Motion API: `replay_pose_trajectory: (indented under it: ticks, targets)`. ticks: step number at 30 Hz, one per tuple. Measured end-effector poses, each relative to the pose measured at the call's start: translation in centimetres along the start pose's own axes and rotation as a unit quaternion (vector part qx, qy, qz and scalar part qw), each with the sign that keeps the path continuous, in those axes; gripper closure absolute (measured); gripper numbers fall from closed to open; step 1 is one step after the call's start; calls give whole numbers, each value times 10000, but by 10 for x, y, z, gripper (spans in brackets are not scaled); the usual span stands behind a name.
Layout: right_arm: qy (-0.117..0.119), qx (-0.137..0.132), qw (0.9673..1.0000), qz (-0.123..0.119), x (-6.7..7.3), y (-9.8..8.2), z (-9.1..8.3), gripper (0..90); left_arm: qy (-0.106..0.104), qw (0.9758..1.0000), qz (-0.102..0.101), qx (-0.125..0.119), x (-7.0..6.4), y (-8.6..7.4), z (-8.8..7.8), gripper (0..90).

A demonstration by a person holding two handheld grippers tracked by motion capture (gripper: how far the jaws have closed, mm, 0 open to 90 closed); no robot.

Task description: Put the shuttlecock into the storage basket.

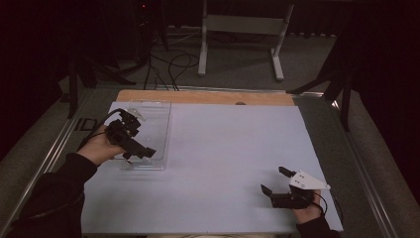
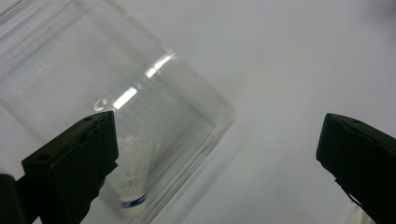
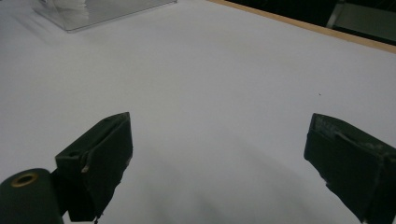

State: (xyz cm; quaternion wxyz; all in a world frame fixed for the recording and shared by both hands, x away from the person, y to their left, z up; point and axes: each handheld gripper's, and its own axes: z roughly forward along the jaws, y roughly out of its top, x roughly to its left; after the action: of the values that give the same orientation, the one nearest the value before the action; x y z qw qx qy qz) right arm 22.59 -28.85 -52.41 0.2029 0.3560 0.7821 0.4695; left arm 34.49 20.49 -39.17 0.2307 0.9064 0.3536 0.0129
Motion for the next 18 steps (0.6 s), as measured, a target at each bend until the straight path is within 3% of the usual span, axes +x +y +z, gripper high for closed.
replay_pose_trajectory:
  ticks: [10, 18]
  targets:
    - [11, -2, 10000, -4, 0, 0, 0, 80, -196, 9990, 395, -115, -26, 19, 11, 0]
    - [12, -7, 10000, -17, 0, 0, 0, 80, -379, 9960, 786, -216, -41, 31, 21, 0]
